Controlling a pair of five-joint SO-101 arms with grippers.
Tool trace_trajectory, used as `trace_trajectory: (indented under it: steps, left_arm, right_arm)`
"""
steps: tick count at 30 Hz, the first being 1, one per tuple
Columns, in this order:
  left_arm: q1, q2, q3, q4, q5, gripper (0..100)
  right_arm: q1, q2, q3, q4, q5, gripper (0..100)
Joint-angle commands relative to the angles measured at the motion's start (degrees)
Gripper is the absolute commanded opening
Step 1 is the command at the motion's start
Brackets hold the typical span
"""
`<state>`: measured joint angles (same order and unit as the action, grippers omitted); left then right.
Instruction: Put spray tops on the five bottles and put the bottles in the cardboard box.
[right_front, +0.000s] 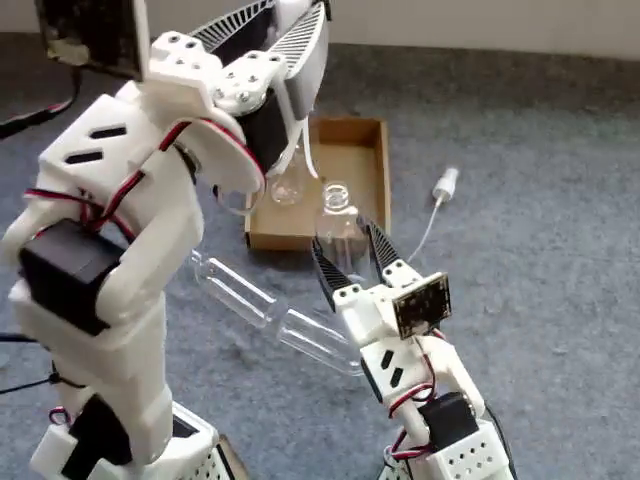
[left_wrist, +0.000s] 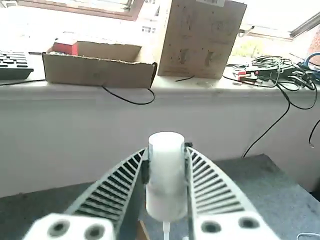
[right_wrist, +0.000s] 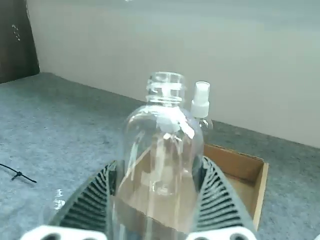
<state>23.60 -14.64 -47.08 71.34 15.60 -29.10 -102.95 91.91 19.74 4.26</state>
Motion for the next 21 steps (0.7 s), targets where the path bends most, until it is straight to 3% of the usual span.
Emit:
trace_trajectory:
  steps: [1,16,21]
  left_arm:
    - [1.27,1.8,0.13,-2.29,0.97,0]
    - [1.71,7.87,0.4,-1.85,1.05,0]
    - [5.32,7.87,0.4,3.69,0.97,0]
  right_arm:
    - [-0.48,-1.71,-0.92,1.71,-0.62,0.4]
    - [-0.4,-2.42,-1.1,1.98,-0.7,0.4]
    - [-0.31,-2.42,-1.1,1.98,-0.7,0.4]
